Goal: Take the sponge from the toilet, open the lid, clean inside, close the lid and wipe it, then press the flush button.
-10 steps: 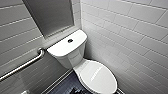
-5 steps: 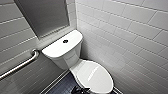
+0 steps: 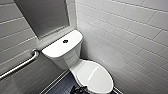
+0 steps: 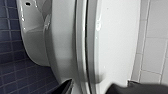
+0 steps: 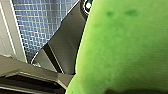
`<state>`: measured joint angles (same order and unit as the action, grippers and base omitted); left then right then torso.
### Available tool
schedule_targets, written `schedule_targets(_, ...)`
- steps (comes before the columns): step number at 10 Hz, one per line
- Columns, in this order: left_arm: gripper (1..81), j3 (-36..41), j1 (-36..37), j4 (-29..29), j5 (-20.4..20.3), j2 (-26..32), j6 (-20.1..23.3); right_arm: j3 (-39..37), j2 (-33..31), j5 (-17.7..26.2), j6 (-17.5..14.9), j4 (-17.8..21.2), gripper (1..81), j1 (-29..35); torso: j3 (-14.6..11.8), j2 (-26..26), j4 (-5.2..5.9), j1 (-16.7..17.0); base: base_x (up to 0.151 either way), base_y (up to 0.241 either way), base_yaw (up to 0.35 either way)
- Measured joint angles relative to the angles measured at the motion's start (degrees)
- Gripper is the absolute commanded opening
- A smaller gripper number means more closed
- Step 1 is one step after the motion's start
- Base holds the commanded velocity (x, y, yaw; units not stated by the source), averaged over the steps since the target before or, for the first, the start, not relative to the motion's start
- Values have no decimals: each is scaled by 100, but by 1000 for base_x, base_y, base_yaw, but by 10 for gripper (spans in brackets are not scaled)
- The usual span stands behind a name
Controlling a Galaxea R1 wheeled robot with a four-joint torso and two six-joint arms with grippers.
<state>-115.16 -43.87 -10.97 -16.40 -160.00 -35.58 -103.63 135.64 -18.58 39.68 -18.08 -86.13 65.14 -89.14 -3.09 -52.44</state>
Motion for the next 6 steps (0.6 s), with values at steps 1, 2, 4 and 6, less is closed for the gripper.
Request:
schedule_targets(1,811,-2,18,0,-11,-20,-30,-1,18,-2,0,0,10,51,0,0,0,0,0,0,0)
schedule_targets(2,811,0,39,1,-22,-37,-35,-6,33,-7,0,0,10,77,0,0,0,0,0,0,0)
schedule_targets(4,811,0,55,1,-35,-72,-46,-41,79,6,0,0,10,74,2,0,0,0,0,0,0)
schedule_targets(6,811,0,63,20,-28,-166,-49,-78,104,6,0,0,10,74,2,0,0,0,0,0,0)
